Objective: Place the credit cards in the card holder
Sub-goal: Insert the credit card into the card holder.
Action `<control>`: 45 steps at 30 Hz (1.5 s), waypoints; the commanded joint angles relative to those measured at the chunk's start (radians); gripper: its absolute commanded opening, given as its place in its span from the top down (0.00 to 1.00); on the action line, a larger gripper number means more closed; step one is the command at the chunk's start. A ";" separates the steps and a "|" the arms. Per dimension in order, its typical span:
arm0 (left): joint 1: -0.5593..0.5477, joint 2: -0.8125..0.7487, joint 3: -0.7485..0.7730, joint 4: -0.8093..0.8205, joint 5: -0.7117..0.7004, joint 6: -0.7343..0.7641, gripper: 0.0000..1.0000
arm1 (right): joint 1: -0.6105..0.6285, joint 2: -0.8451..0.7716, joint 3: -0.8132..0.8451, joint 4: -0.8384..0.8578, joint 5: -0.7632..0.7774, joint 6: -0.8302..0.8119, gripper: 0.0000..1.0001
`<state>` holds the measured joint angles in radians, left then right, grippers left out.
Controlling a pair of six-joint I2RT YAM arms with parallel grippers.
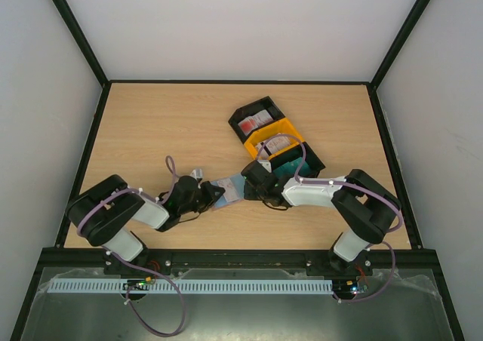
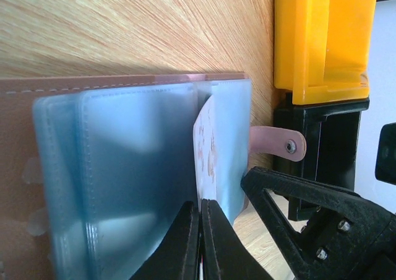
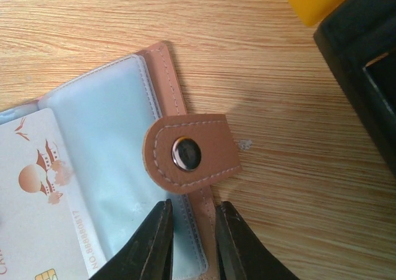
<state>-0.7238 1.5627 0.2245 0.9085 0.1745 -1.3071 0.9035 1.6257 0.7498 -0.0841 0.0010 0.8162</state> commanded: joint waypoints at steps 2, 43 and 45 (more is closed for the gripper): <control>-0.020 0.024 0.020 -0.039 -0.017 0.012 0.97 | 0.003 0.063 -0.015 -0.026 -0.046 0.003 0.82; -0.064 0.134 0.222 -0.193 0.050 0.192 0.80 | 0.002 -0.026 -0.053 0.042 -0.043 0.044 0.76; -0.065 0.125 0.225 -0.205 0.054 0.203 0.78 | 0.001 -0.038 -0.053 0.031 -0.024 0.048 0.76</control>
<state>-0.7719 1.6741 0.4252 0.7483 0.1829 -1.1503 0.8967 1.6131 0.7189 -0.0257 -0.0334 0.8459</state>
